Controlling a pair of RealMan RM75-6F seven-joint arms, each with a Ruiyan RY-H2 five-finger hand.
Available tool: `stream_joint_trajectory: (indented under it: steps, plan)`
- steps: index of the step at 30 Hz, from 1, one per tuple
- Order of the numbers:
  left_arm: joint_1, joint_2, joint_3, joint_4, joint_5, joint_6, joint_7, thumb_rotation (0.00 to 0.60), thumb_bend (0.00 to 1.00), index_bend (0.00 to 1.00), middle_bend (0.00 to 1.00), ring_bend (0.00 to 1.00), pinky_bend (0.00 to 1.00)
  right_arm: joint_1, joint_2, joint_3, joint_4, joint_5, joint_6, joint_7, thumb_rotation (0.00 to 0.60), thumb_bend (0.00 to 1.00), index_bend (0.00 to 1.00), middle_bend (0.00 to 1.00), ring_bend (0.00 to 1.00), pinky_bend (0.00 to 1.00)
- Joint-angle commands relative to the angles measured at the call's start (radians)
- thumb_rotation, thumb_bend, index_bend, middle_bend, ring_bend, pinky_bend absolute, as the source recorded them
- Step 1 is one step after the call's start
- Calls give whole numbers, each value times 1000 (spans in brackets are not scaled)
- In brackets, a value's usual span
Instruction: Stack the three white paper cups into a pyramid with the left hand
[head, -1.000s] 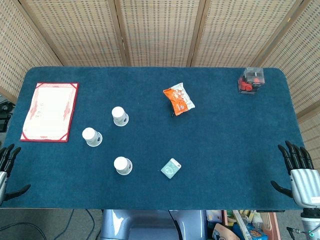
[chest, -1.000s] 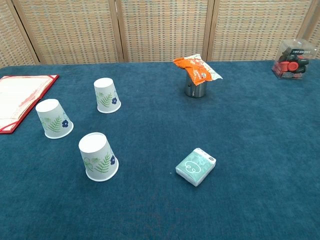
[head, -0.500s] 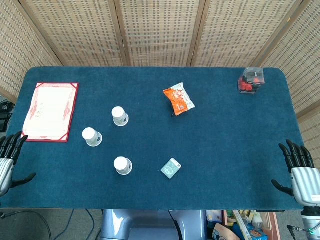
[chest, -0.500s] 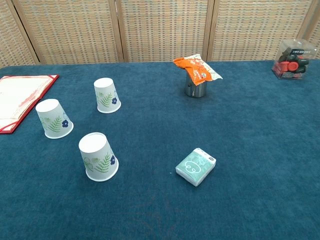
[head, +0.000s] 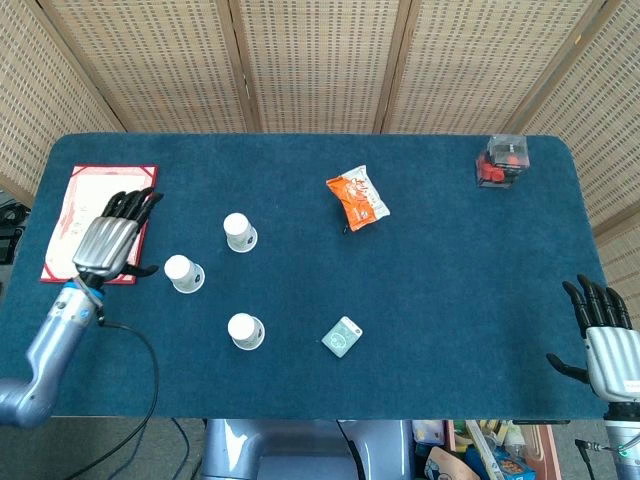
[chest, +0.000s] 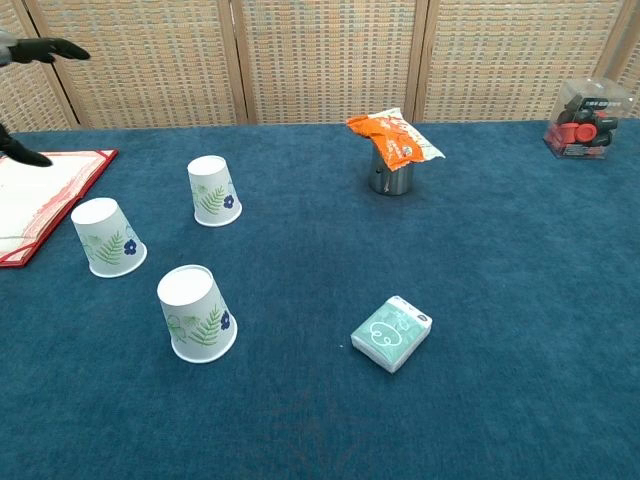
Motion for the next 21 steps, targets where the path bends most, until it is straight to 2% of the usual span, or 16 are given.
stream_joint_trajectory:
  steps: [1,7,9,14,17,21]
  plan:
    - [-118,-128,-42,142,-105,-92,55,600,18,0,0,0,0,6,-2,4,6,14,-14,2,600,0,0,0,0,0]
    - [-259,-310,-34,368,-216,-217,87,600,19,8,55,28,40,17,-3,19,29,58,-48,22,600,0,0,0,0,0]
    - [-284,-354,-33,428,-248,-238,86,600,18,45,83,56,54,20,-2,22,35,71,-59,30,600,0,0,0,0,0]
    - [-318,-419,-40,520,-277,-250,60,600,19,161,188,145,138,21,4,26,42,86,-71,53,600,0,0,0,0,0]
    - [-341,-460,-40,578,-275,-253,49,600,18,179,208,162,158,19,9,25,45,85,-69,66,600,0,0,0,0,0]
    - [-357,-483,-42,603,-273,-267,24,600,19,206,237,193,190,18,12,24,45,84,-71,74,600,0,0,0,0,0]
